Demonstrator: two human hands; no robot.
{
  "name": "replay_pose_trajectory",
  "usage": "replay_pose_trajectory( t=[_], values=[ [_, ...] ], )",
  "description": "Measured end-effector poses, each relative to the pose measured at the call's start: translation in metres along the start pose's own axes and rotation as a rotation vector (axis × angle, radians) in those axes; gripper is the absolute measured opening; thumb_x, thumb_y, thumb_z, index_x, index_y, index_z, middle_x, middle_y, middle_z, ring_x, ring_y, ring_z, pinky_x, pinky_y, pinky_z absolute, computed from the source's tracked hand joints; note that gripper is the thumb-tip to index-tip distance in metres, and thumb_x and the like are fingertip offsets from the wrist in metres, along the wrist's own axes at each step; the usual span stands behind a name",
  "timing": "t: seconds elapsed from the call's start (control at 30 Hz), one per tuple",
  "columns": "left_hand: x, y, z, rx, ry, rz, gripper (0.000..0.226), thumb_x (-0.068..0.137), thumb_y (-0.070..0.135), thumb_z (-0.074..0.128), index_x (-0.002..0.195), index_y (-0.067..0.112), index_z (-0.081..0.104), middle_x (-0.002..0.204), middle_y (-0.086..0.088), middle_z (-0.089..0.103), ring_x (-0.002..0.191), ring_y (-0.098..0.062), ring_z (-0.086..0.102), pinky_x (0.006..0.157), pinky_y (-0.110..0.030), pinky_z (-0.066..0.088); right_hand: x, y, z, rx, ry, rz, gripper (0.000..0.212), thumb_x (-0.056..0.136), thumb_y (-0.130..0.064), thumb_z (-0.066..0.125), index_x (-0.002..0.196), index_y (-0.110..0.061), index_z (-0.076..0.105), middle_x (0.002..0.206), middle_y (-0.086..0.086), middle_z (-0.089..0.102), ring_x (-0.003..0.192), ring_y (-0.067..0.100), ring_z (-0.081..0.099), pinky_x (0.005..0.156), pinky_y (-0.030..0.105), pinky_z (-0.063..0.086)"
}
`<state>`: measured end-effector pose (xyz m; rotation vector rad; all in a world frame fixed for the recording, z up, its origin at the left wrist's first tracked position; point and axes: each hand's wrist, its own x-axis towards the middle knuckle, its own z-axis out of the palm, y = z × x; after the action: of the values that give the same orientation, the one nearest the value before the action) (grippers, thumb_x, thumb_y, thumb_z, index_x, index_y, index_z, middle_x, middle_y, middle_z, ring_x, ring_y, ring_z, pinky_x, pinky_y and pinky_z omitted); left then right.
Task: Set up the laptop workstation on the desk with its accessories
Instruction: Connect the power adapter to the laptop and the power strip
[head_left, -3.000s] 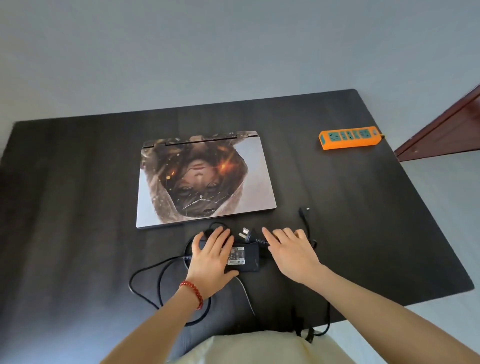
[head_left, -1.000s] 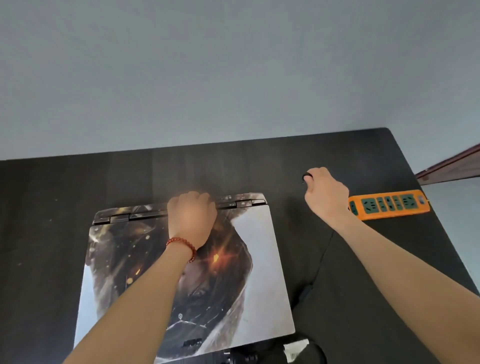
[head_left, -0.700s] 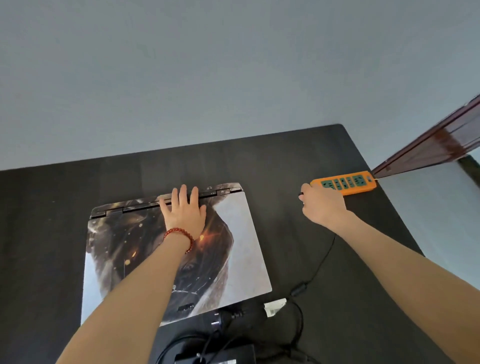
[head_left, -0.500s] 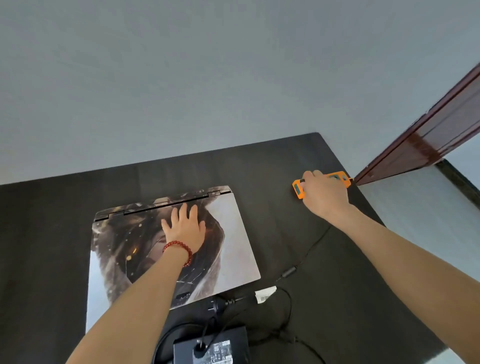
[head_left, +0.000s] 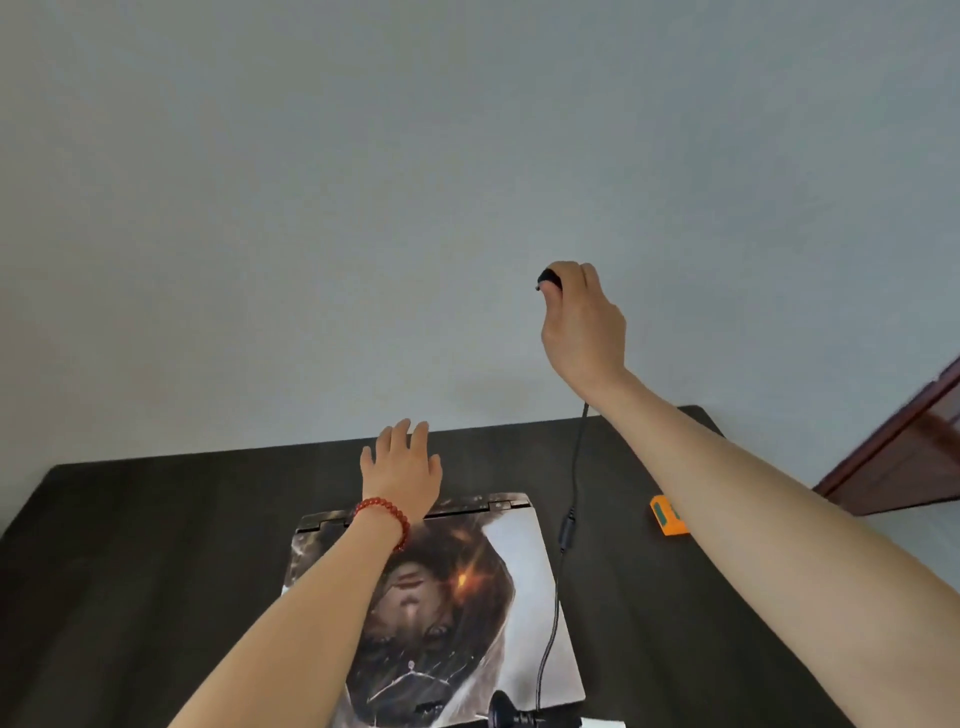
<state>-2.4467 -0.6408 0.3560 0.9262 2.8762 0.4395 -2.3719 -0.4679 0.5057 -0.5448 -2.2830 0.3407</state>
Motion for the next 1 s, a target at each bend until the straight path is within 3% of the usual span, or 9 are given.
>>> replay_pose_trajectory(
  t=[0.13, 0.27, 0.43, 0.6, 0.73, 0.83, 1.0],
  values=[
    [0.006, -0.021, 0.016, -0.007, -0.038, -0.04, 0.051, 0.096, 0.031, 0.035, 0.143, 0.017, 0.022, 0.153, -0.007, 0.021, 0.141, -0.026, 0.017, 0.115, -0.048, 0.019, -0.008, 0.013, 0.064, 0.204, -0.263, 0.176, 0.024, 0.098, -0.013, 0.033, 0.109, -0.007, 0.054, 0.114, 0.01, 0.054, 0.089, 0.03, 0.057, 0.077, 0.038, 0.044],
    [0.008, -0.04, 0.053, -0.021, -0.108, -0.054, 0.05, 0.096, 0.031, 0.035, 0.143, 0.018, 0.023, 0.152, -0.005, 0.023, 0.141, -0.024, 0.018, 0.115, -0.045, 0.019, -0.045, 0.049, 0.134, 0.148, -0.634, 0.255, 0.027, 0.098, -0.012, 0.032, 0.108, -0.006, 0.057, 0.113, 0.011, 0.055, 0.098, 0.028, 0.055, 0.078, 0.034, 0.04],
    [0.018, -0.055, 0.11, -0.02, -0.186, -0.072, 0.045, 0.096, 0.032, 0.034, 0.14, 0.019, 0.031, 0.146, 0.001, 0.033, 0.135, -0.019, 0.027, 0.113, -0.041, 0.022, -0.079, 0.081, 0.205, 0.135, -0.914, 0.364, 0.028, 0.098, -0.013, 0.032, 0.111, -0.009, 0.057, 0.119, 0.009, 0.057, 0.111, 0.029, 0.051, 0.099, 0.046, 0.038],
    [0.035, -0.055, 0.153, 0.006, -0.185, -0.05, 0.04, 0.095, 0.035, 0.034, 0.131, 0.023, 0.046, 0.132, 0.005, 0.049, 0.125, -0.016, 0.04, 0.112, -0.043, 0.015, -0.118, 0.101, 0.253, 0.205, -0.942, 0.425, 0.018, 0.095, -0.019, 0.042, 0.11, -0.018, 0.052, 0.11, 0.003, 0.064, 0.109, 0.026, 0.052, 0.099, 0.046, 0.038],
    [0.048, -0.047, 0.167, -0.013, -0.081, -0.054, 0.033, 0.092, 0.035, 0.035, 0.108, 0.024, 0.062, 0.109, 0.007, 0.061, 0.104, -0.016, 0.052, 0.1, -0.036, 0.026, -0.137, 0.11, 0.271, 0.13, -0.909, 0.368, 0.018, 0.094, -0.024, 0.045, 0.103, -0.02, 0.06, 0.107, 0.0, 0.066, 0.109, 0.024, 0.049, 0.096, 0.04, 0.033],
    [0.049, -0.046, 0.172, 0.007, -0.025, -0.057, 0.036, 0.087, 0.035, 0.032, 0.097, 0.023, 0.065, 0.098, 0.006, 0.064, 0.093, -0.018, 0.056, 0.092, -0.036, 0.034, -0.136, 0.113, 0.276, 0.151, -0.908, 0.4, 0.019, 0.092, -0.027, 0.048, 0.101, -0.022, 0.064, 0.107, -0.002, 0.067, 0.105, 0.022, 0.053, 0.093, 0.039, 0.04],
    [0.047, -0.05, 0.174, 0.038, 0.049, 0.031, 0.037, 0.086, 0.035, 0.03, 0.092, 0.027, 0.066, 0.087, 0.007, 0.067, 0.081, -0.017, 0.06, 0.082, -0.038, 0.042, -0.133, 0.114, 0.279, 0.189, -0.935, 0.44, 0.019, 0.092, -0.028, 0.048, 0.1, -0.025, 0.066, 0.104, -0.003, 0.068, 0.101, 0.02, 0.059, 0.089, 0.038, 0.047]
  ],
)
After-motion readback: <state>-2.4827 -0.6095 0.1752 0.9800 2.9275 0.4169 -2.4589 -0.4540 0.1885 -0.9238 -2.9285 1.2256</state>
